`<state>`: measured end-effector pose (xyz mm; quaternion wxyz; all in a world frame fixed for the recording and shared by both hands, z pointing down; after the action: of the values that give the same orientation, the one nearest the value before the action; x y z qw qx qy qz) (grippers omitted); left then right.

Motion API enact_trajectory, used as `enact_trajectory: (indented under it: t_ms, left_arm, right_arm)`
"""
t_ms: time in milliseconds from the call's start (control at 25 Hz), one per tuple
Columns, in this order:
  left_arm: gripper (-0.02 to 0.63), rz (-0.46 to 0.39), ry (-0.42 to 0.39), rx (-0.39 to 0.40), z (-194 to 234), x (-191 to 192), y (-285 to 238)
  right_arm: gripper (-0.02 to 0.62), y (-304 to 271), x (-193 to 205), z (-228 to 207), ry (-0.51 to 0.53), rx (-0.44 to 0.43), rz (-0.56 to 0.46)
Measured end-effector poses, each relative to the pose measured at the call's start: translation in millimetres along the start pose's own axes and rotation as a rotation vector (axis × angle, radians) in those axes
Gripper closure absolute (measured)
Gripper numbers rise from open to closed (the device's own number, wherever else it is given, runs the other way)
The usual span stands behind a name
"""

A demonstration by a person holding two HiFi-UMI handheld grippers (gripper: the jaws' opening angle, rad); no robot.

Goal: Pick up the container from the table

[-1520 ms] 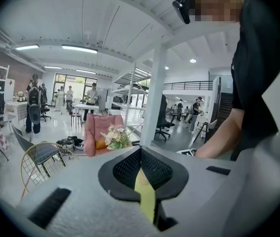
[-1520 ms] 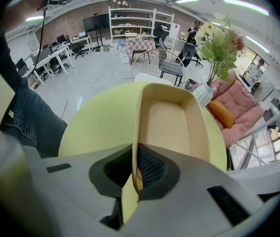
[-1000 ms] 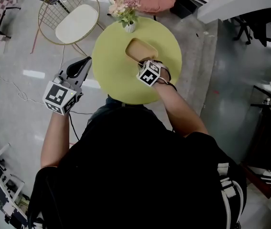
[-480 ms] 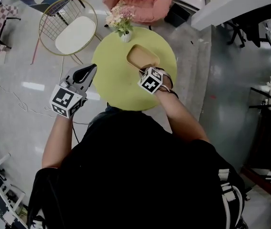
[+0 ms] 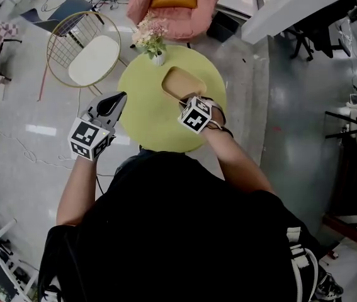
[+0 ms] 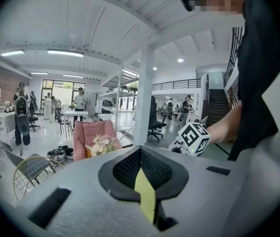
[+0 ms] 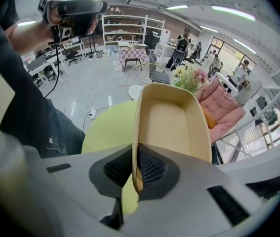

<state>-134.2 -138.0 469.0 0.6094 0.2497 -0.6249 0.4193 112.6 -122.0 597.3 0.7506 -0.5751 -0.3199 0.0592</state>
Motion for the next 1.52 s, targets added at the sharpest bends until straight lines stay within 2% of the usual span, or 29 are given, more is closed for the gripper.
enact_trajectory:
  t_ms: [760,1520]
  left_arm:
    - [0.591,0.003,-0.020,0.060,0,-9,-15]
    - [0.591,0.009,-0.035,0.075,-1,-8,-15]
  right_arm:
    - [0.583,64,-18,9,-0.046,0.053,-0.048]
    - [0.583,86,-21,18,-0.059,0.080,-0.097]
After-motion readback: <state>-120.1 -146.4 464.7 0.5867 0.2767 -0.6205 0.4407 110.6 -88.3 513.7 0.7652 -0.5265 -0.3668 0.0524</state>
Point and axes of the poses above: the fingertips, and each gripper's own axes: y backward along the fingers, z to its left, x out of its underside, the point moved 7 cm from there along y, backward along the fingers, and after that the axes turned 4 degrees about -z, right-handed, at the moved point
